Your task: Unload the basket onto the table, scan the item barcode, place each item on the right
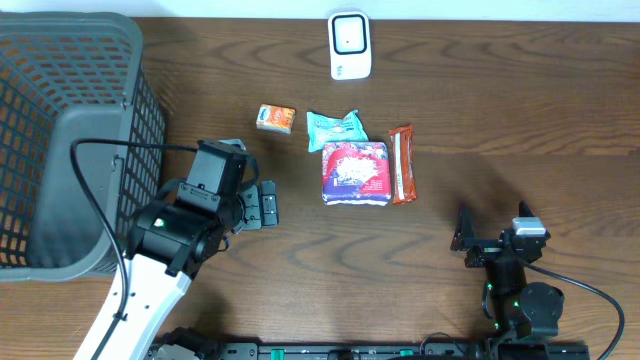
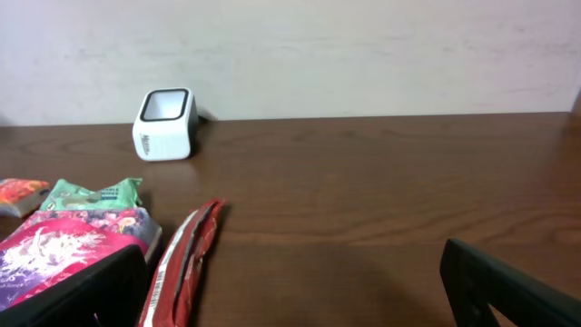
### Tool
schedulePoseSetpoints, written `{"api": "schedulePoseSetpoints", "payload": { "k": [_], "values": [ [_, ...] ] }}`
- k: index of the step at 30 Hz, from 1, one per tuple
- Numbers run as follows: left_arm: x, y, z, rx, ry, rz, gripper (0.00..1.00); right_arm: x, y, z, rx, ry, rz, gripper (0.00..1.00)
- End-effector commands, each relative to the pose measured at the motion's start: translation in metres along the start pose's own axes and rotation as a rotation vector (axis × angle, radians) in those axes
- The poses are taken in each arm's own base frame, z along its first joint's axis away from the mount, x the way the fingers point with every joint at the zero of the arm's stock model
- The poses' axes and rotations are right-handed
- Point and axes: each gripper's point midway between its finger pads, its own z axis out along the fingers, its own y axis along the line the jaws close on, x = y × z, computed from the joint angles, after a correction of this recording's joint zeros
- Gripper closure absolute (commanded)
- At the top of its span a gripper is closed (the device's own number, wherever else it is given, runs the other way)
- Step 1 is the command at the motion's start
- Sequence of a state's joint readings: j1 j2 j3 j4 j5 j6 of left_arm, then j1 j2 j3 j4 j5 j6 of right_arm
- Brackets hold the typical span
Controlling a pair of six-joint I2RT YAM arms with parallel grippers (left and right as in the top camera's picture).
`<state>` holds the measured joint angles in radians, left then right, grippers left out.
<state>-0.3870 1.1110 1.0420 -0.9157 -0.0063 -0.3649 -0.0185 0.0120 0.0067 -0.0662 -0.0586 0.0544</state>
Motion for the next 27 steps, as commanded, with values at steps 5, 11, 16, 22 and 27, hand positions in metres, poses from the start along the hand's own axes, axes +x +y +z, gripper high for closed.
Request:
{"api": "schedulePoseSetpoints", "payload": {
  "k": [5, 11, 16, 22, 27],
  "values": [
    [0.000, 0.002, 0.002, -0.011, 0.007, 0.010, 0.02, 0.000, 0.010, -0.001, -0.059, 0.004, 0.117, 0.01],
    [0.000, 0.002, 0.002, -0.011, 0.007, 0.010, 0.02, -0.032, 0.038, -0.007, -0.242, -0.091, 0.322, 0.01],
    [0.000, 0.002, 0.002, -0.011, 0.007, 0.010, 0.02, -0.031, 0.087, -0.026, -0.546, 0.057, 0.626, 0.01],
    [0.000, 0.002, 0.002, -0.011, 0.007, 0.010, 0.02, -0.102, 0.084, -0.046, -0.635, -0.234, 0.635, 0.01],
    [0.000, 0.002, 0.002, -0.011, 0.007, 0.010, 0.02, -0.185, 0.066, -0.080, -0.610, -0.527, 0.651, 0.01]
  ]
}}
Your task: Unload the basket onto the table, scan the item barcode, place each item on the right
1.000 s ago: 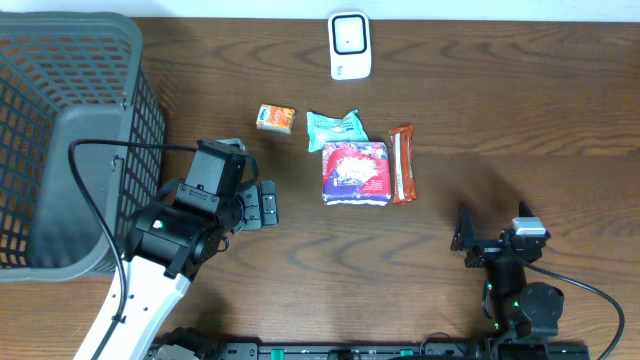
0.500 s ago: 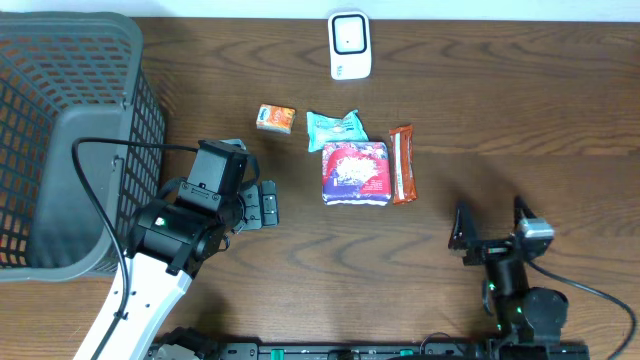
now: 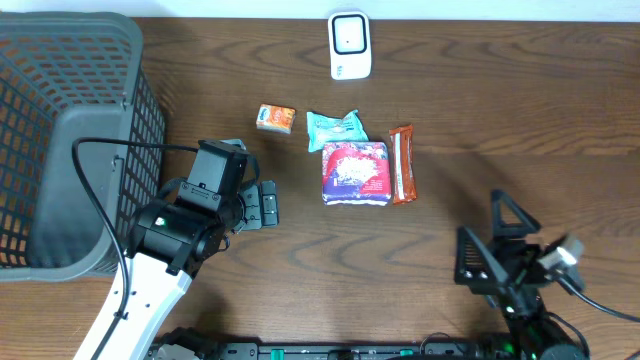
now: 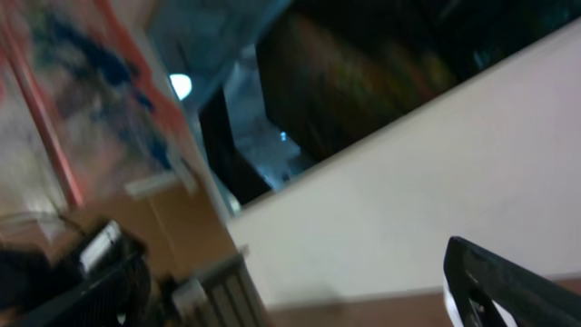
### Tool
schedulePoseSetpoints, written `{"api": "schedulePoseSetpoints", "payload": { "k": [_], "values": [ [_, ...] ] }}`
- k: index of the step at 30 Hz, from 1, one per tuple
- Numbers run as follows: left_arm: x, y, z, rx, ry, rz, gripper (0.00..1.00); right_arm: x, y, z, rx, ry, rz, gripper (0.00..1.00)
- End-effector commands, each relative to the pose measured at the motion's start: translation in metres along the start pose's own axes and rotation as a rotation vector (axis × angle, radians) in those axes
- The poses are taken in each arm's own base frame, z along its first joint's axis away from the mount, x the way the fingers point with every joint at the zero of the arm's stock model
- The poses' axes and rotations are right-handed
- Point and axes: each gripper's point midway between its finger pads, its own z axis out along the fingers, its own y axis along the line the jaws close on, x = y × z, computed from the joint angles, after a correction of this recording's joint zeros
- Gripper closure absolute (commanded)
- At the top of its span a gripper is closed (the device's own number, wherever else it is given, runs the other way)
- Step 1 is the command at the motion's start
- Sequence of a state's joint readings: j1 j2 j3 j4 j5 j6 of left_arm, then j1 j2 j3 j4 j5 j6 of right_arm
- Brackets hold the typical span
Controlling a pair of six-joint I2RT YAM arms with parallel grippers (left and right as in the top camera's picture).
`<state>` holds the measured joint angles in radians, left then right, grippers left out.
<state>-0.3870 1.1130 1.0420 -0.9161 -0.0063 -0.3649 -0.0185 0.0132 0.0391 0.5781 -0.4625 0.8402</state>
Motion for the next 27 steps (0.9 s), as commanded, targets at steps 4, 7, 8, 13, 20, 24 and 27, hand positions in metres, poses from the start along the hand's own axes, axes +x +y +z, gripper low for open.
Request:
{"api": "schedulePoseSetpoints", "payload": {
  "k": [4, 7, 8, 13, 20, 24, 27],
  "values": [
    [0.000, 0.002, 0.001, -0.010, 0.005, 0.010, 0.02, -0.067, 0.040, 0.028, 0.030, -0.043, -0.198, 0.01],
    [0.000, 0.002, 0.001, -0.010, 0.005, 0.010, 0.02, -0.061, 0.024, 0.050, 0.156, 0.178, -0.357, 0.01],
    [0.000, 0.002, 0.001, -0.010, 0.005, 0.010, 0.02, -0.057, 0.013, 0.055, 0.210, 0.270, -0.403, 0.01],
    [0.000, 0.002, 0.001, -0.010, 0.005, 0.010, 0.02, -0.026, -0.051, 0.069, 0.445, 0.688, -0.378, 0.01],
    [0.000, 0.002, 0.001, -0.010, 0.005, 0.010, 0.02, 0.055, -0.093, 0.094, 0.440, 1.199, 0.128, 0.01],
    [0.000, 0.002, 0.001, -0.010, 0.005, 0.010, 0.02, 0.095, -0.130, 0.107, 0.423, 1.276, 0.265, 0.01],
    [0.000, 0.002, 0.001, -0.010, 0.005, 0.010, 0.02, 0.122, -0.156, 0.102, 0.453, 1.324, 0.318, 0.01]
  ]
}}
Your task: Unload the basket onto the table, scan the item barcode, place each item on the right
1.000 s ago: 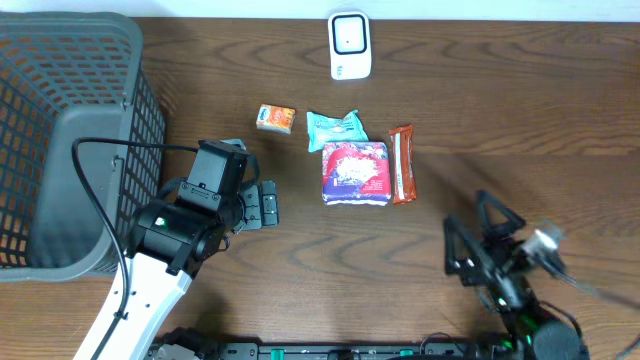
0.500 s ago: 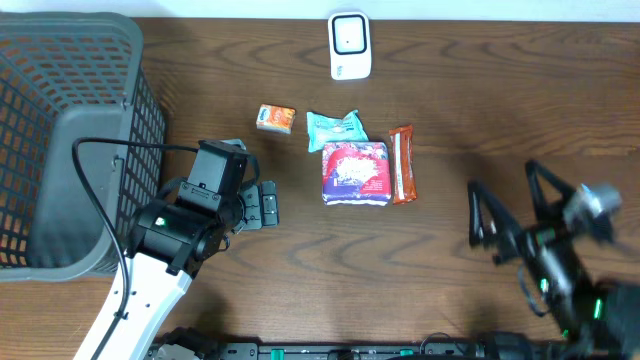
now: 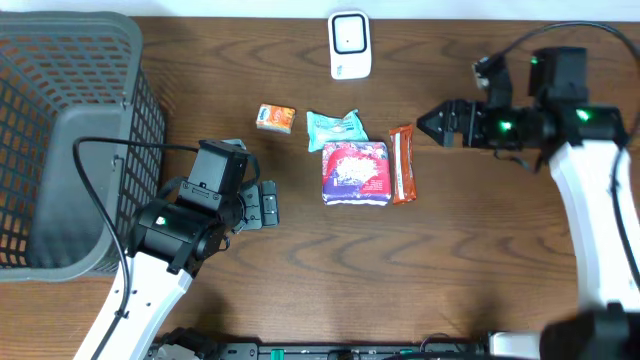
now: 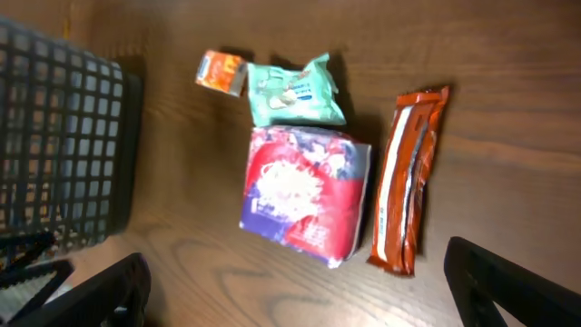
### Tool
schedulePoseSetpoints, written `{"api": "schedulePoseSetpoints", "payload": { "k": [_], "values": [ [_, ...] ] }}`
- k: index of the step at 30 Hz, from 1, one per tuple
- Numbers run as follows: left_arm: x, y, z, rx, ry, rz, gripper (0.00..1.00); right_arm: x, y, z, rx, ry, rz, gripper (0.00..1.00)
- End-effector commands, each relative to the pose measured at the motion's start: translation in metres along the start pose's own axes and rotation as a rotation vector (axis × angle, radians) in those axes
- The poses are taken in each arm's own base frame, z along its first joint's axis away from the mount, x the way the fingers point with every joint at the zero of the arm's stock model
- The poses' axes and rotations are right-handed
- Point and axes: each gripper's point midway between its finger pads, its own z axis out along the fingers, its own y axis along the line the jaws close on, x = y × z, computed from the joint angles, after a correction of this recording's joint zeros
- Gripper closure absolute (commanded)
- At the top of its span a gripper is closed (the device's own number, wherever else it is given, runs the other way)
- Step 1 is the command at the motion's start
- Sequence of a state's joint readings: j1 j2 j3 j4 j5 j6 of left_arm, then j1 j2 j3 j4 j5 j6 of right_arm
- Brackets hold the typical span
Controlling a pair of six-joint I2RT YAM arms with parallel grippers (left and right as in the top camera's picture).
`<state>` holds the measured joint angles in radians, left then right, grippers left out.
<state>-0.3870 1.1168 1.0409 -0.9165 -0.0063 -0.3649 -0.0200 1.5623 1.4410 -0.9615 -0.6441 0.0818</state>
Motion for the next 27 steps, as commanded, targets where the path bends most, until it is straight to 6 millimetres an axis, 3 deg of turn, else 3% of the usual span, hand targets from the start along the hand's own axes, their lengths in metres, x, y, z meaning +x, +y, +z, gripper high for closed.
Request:
{"api": "schedulePoseSetpoints", "payload": {
  "k": [1, 7, 9, 12, 16, 20, 27],
  "values": [
    [0.000, 0.002, 0.000, -0.008, 0.000, 0.009, 0.02, -0.003, -0.011, 0.029, -0.061, 0.061, 0.024, 0.01],
    [0.000, 0.002, 0.000, -0.008, 0.000, 0.009, 0.02, 0.003, -0.042, 0.081, -0.057, 0.143, 0.131, 0.01],
    [0.000, 0.002, 0.000, -0.008, 0.000, 0.009, 0.02, 0.002, -0.052, 0.094, -0.054, 0.153, 0.163, 0.05],
    [0.000, 0.002, 0.000, -0.008, 0.000, 0.009, 0.02, 0.003, -0.064, 0.110, -0.053, 0.160, 0.169, 0.11],
    [0.000, 0.002, 0.000, -0.008, 0.000, 0.009, 0.02, 0.014, -0.080, 0.129, -0.044, 0.204, 0.198, 0.12],
    [0.000, 0.002, 0.000, -0.008, 0.000, 0.009, 0.02, 0.029, -0.109, 0.147, 0.041, 0.254, 0.231, 0.12],
    [0.000, 0.002, 0.000, -0.008, 0.000, 0.009, 0.02, 0.051, -0.121, 0.172, 0.045, 0.328, 0.265, 0.20]
  ]
}}
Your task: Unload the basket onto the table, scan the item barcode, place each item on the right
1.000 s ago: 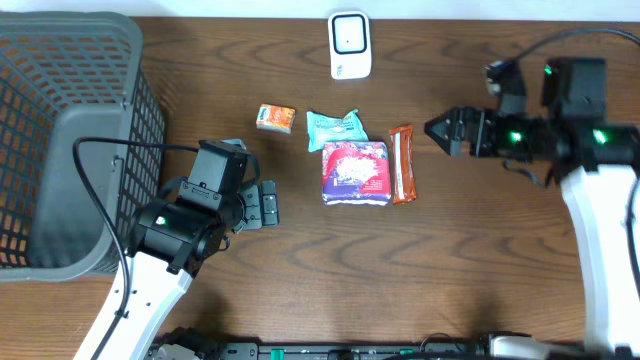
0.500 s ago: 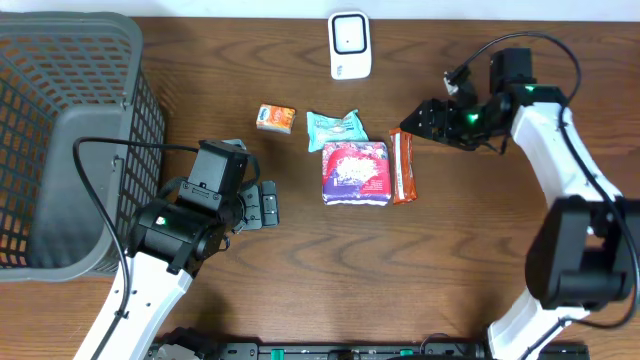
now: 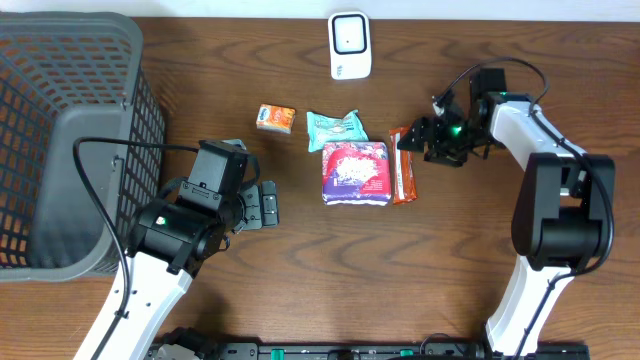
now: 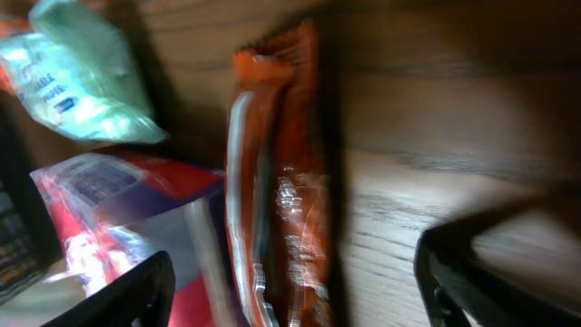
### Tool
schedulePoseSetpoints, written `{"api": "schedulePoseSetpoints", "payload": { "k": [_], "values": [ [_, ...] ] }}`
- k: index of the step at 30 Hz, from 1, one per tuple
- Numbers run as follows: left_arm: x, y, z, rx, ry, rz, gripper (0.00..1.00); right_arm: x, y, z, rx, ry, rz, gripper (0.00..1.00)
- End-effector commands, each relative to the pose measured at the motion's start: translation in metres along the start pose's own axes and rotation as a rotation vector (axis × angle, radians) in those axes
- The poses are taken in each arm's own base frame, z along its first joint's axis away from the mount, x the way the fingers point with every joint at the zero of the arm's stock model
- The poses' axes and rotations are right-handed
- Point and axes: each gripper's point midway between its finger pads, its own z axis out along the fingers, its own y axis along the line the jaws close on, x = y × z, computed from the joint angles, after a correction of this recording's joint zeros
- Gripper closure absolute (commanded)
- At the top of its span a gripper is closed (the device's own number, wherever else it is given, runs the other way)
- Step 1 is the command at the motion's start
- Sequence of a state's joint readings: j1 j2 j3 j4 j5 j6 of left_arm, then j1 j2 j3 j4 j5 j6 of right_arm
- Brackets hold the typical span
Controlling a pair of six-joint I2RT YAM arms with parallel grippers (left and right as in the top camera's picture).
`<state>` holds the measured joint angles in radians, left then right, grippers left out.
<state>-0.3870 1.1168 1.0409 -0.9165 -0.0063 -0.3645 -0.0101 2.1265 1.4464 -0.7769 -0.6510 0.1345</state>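
Note:
A long orange snack bar (image 4: 281, 182) lies on the wooden table, just right of a purple-red packet (image 4: 118, 209). My right gripper (image 4: 295, 291) hovers low over the bar, open. One finger (image 4: 118, 295) is over the packet and the other (image 4: 481, 272) over bare wood. From overhead, the right gripper (image 3: 405, 142) sits at the far end of the orange bar (image 3: 402, 170). The white scanner (image 3: 350, 45) stands at the table's back edge. My left gripper (image 3: 268, 205) rests left of the packet with nothing in it.
A teal wipes pack (image 3: 333, 130) and a small orange box (image 3: 275, 118) lie behind the purple-red packet (image 3: 355, 172). A large grey mesh basket (image 3: 60, 140) fills the left side of the table.
My right gripper has moved left and down, from high over the table right of the items to close over the orange bar's far end. The items and the left arm have not moved.
At first my right gripper rested open at the table's front right, facing the scanner. Then the arm was lifted and tilted. Then it looked down on the items from the back right. Now it hangs low over the orange bar. The left arm stayed still.

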Motion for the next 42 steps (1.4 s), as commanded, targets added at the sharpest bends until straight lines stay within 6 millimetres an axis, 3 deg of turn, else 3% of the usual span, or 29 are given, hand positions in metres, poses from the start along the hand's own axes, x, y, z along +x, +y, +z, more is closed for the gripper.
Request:
{"api": "schedulePoseSetpoints", "payload": {
  "k": [1, 9, 14, 15, 16, 20, 24, 30, 35, 38, 42],
  "values": [
    [0.000, 0.002, 0.000, -0.008, 0.000, 0.009, 0.02, 0.002, -0.002, 0.016, 0.026, 0.030, -0.004, 0.22],
    [0.000, 0.002, 0.000, -0.008, 0.000, 0.009, 0.02, 0.015, -0.020, 0.038, 0.212, 0.073, -0.019, 0.38],
    [0.000, 0.002, 0.000, -0.008, 0.000, 0.009, 0.02, 0.019, -0.027, 0.041, 0.312, 0.079, -0.008, 0.82],
    [0.000, 0.002, 0.000, -0.008, 0.000, 0.009, 0.02, 0.019, -0.026, 0.040, 0.310, 0.078, -0.004, 0.96],
    [0.000, 0.002, 0.000, -0.008, 0.000, 0.009, 0.02, 0.019, -0.025, 0.039, 0.310, 0.077, -0.002, 0.99],
    [0.000, 0.002, 0.000, -0.008, 0.000, 0.009, 0.02, 0.012, -0.021, 0.024, 0.328, 0.063, 0.003, 0.99],
    [0.000, 0.002, 0.000, -0.008, 0.000, 0.009, 0.02, -0.005, -0.016, -0.018, 0.443, 0.014, 0.003, 0.99],
    [0.000, 0.002, 0.000, -0.008, 0.000, 0.009, 0.02, -0.012, -0.028, -0.081, 0.835, -0.071, 0.050, 0.99],
    [0.000, 0.002, 0.000, -0.008, 0.000, 0.009, 0.02, -0.009, -0.044, -0.118, 1.211, -0.182, 0.059, 0.99],
    [0.000, 0.002, 0.000, -0.008, 0.000, 0.009, 0.02, -0.006, -0.051, -0.127, 1.355, -0.240, 0.049, 0.99],
    [0.000, 0.002, 0.000, -0.008, 0.000, 0.009, 0.02, 0.003, -0.072, -0.112, 1.407, -0.258, 0.038, 0.99]
  ]
}}
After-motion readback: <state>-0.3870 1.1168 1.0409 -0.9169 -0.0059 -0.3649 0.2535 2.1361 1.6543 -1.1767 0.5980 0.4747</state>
